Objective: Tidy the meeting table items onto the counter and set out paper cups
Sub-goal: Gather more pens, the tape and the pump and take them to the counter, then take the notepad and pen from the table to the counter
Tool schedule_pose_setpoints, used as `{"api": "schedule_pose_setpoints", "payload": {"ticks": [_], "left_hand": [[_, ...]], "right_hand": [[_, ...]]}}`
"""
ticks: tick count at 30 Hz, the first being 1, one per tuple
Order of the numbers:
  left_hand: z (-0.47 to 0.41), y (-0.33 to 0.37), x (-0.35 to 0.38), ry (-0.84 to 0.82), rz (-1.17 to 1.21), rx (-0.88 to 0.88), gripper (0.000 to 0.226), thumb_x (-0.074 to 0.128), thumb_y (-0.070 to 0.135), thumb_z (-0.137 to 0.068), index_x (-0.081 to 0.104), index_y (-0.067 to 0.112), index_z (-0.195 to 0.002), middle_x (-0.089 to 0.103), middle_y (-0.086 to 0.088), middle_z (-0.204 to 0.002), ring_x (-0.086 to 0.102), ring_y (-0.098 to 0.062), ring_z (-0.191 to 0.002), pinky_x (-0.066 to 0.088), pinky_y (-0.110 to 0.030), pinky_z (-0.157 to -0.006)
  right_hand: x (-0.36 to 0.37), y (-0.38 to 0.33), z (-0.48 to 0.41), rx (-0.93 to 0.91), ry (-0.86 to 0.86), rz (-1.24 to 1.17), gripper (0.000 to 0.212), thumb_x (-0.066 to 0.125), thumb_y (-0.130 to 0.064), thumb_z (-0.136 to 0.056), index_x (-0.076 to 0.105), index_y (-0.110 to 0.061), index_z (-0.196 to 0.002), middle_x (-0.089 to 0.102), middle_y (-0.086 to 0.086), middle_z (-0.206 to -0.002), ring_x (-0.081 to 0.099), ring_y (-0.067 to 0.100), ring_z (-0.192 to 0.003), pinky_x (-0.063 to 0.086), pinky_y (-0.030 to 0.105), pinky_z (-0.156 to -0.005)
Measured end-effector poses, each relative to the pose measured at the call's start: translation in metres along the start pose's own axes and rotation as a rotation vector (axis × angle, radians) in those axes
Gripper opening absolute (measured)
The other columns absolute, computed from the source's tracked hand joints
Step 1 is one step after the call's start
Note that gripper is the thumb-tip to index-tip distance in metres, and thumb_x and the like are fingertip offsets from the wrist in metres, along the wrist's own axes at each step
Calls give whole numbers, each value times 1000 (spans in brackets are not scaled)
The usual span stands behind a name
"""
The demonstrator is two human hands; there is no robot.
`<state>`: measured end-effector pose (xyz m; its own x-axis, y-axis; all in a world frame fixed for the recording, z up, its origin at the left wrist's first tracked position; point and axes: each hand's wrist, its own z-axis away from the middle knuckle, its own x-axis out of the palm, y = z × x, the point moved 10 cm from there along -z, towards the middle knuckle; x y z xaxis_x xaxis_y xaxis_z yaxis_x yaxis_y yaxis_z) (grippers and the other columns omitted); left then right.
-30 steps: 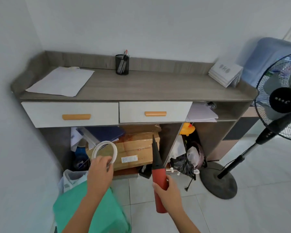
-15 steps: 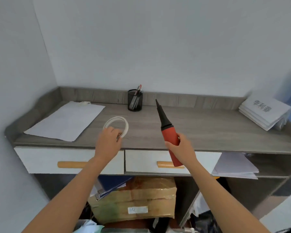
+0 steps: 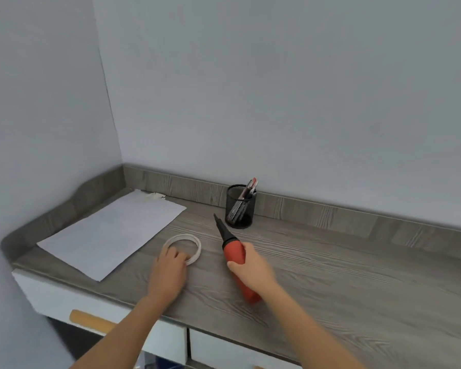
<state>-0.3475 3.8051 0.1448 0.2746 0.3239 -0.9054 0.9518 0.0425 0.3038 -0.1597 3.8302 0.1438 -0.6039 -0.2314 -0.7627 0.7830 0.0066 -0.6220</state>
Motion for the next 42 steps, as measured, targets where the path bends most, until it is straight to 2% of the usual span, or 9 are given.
{"api": "schedule_pose_setpoints", "payload": {"ticks": [2,11,15,19,24,28,32,35,42], "left_hand": [[2,-4,3,38,-11,12,24,40,14,-71,62,8,-62,59,-11,-66,58,-31,-66,49,-31,-49],[14,1,-9,144,-61,26,33,37,22,-70,66,8,-78,65,-16,-85,41,-21,-87,54,-35,-58],[34,-3,-6,50,-40,-46,42,37,31,-73,66,7,-92,66,-16,-93,63,-32,-88,55,-39,-68],[68,-17,-9,78,190,-141,65,29,47,-79,56,1,-116,59,-18,-117,54,-35,-110,43,-44,-95],[127,-12,-1,27,468,-78,82,29,64,-76,44,4,-129,42,-12,-138,28,-19,-130,22,-33,-107],[206,-5,33,-243,686,-100,64,44,49,-81,36,14,-135,28,-1,-147,19,-13,-138,16,-29,-112],[322,-10,86,-653,550,-62,49,49,29,-90,38,13,-135,38,-5,-143,31,-20,-134,25,-32,-111],[396,-24,98,-924,470,-28,39,48,21,-92,44,13,-130,52,-7,-131,48,-20,-119,37,-27,-95],[450,-29,78,-960,457,7,29,46,15,-92,53,6,-119,56,-4,-83,49,-21,-70,36,-30,-66]], "right_hand": [[7,-7,-8,-23,-4,102,55,51,-39,-85,30,-22,-133,54,9,-126,54,30,-111,44,36,-87],[17,-10,-18,35,-18,105,62,43,-48,-88,27,-14,-138,36,14,-140,34,33,-128,35,41,-101],[14,3,-11,55,-4,-201,75,39,-57,-87,16,-15,-144,28,11,-150,28,30,-137,27,42,-112],[12,23,38,26,110,-560,61,37,-47,-92,21,-19,-144,26,4,-152,27,21,-138,22,40,-115],[19,53,121,6,316,-339,56,39,-41,-93,24,-19,-142,33,4,-148,30,20,-136,27,43,-114],[58,72,192,-7,408,-18,51,39,-38,-90,38,-17,-136,36,7,-146,29,26,-137,26,41,-115],[139,142,282,360,321,-235,41,44,-29,-89,46,-12,-127,56,8,-106,50,26,-101,40,32,-83],[197,175,369,595,316,-325,42,49,-25,-89,44,-17,-129,55,8,-119,48,26,-113,40,34,-91],[248,194,521,869,269,-244,43,49,-33,-90,43,-21,-131,50,2,-131,42,20,-122,33,33,-101]]}}
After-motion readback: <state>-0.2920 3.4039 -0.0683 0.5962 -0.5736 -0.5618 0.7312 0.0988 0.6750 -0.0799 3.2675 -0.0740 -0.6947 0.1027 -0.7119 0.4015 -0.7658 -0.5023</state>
